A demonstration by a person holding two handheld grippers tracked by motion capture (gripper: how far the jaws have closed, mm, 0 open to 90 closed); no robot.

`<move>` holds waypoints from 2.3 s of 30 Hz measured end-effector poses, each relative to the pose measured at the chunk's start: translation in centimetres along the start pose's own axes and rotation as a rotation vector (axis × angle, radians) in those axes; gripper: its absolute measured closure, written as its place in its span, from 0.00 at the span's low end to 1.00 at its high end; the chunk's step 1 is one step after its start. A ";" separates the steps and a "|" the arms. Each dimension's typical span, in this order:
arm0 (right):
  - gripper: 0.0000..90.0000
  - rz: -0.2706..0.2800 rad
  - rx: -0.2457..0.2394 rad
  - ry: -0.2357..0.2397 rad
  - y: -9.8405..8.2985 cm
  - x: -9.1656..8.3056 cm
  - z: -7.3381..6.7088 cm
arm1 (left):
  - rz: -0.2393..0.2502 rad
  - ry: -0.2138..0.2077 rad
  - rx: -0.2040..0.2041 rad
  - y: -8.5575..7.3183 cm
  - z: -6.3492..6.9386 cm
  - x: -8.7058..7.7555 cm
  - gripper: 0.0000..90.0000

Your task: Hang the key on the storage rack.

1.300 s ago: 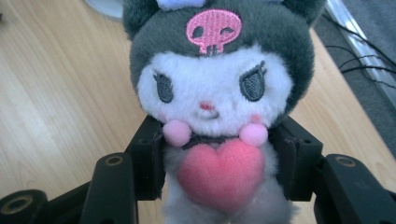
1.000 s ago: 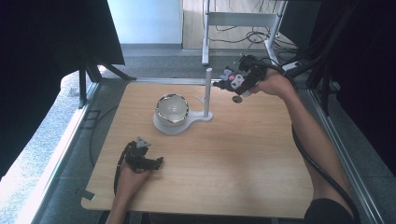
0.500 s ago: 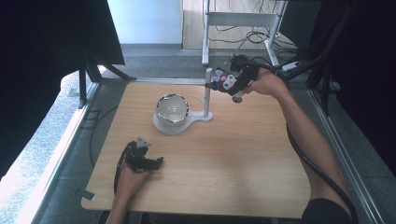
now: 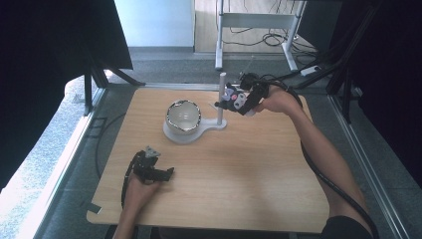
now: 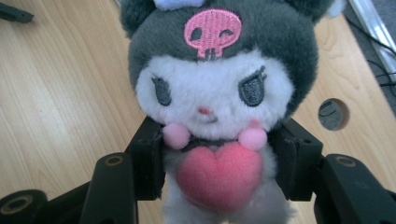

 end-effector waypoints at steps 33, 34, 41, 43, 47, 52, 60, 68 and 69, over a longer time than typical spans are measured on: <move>0.14 0.037 -0.007 -0.065 -1.4 2.9 0.2 | 0.004 0.001 -0.001 0.0 0.0 0.0 0.00; 0.14 0.040 -0.015 -0.062 -1.5 2.9 0.0 | 0.004 0.001 -0.001 0.0 0.0 0.0 0.00; 0.09 0.051 -0.038 -0.076 -2.0 2.3 -1.1 | 0.001 0.000 0.000 0.0 0.0 0.0 0.00; 0.07 0.051 -0.045 -0.078 -2.2 2.2 -1.4 | 0.001 0.000 0.000 0.0 0.0 0.0 0.00; 0.02 0.042 -0.054 -0.085 -3.0 2.1 -2.1 | 0.002 0.001 0.000 0.0 0.0 0.0 0.00; 0.00 0.041 -0.059 -0.089 -3.6 1.9 -2.5 | 0.004 0.002 0.000 0.0 0.0 0.0 0.00; 0.00 0.049 -0.048 -0.087 -5.1 1.5 -3.0 | 0.004 0.002 -0.001 0.0 0.0 0.0 0.00; 0.00 0.058 -0.037 -0.097 -6.7 1.1 -3.4 | 0.004 0.001 -0.001 0.0 0.0 0.0 0.00; 0.00 0.058 -0.037 -0.097 -6.7 1.1 -3.4 | 0.004 0.002 0.000 0.0 0.0 0.0 0.00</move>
Point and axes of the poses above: each handheld gripper's, and its own axes: x roughly forward along the jaws, y roughly out of its top, z roughly to its right, the point moved 9 cm from there along x, roughly forward along the jaws, and after that the axes turned 6 degrees about -x, right-handed, at the moved point
